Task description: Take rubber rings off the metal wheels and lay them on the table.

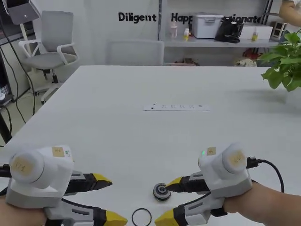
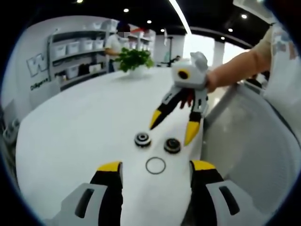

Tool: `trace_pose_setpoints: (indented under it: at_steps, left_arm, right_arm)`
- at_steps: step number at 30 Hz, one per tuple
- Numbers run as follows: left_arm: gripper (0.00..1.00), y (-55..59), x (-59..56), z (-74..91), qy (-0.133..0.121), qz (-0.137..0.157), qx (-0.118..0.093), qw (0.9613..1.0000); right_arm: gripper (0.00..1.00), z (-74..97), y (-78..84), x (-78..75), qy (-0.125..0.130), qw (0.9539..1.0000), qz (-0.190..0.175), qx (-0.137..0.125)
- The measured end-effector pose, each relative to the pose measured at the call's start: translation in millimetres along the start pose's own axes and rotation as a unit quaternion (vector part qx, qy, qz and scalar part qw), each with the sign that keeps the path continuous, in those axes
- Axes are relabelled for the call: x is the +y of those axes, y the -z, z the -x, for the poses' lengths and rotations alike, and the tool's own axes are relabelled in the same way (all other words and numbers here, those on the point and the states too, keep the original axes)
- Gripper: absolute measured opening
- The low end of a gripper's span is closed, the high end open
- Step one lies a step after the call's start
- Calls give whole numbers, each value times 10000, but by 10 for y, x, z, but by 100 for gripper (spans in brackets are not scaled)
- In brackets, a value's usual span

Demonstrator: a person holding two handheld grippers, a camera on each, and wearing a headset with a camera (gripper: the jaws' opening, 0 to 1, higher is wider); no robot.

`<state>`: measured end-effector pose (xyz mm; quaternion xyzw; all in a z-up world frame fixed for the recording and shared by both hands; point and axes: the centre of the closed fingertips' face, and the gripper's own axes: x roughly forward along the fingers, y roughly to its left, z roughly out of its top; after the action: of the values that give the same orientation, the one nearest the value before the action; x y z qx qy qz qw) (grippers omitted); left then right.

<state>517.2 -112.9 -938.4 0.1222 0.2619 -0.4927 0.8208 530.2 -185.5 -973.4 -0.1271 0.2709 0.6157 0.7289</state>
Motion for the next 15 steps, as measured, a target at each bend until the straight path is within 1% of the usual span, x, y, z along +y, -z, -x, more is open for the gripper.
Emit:
trace_pose_setpoints:
  at_steps: [3, 8, 11, 13, 15]
  left_arm:
    - [58, -25, -6, -59, 53, -66, 40, 10000]
    - [58, -66, -41, -166, 167, -151, 90, 9997]
    - [57, -75, -61, -232, 231, -193, 139, 9994]
    - [57, -84, -79, -273, 275, -213, 164, 9993]
    - [57, -88, -89, -314, 309, -210, 175, 9991]
  right_arm:
    - [53, 79, 51, -23, 24, 10000, -29, 71]
    - [52, 181, 114, -62, 31, 10000, -71, 54]
    - [48, 220, 159, -48, -33, 9999, -100, 74]
    - [45, 235, 208, -33, -79, 9998, -99, 133]
    - [44, 246, 245, -26, -100, 9998, -94, 164]
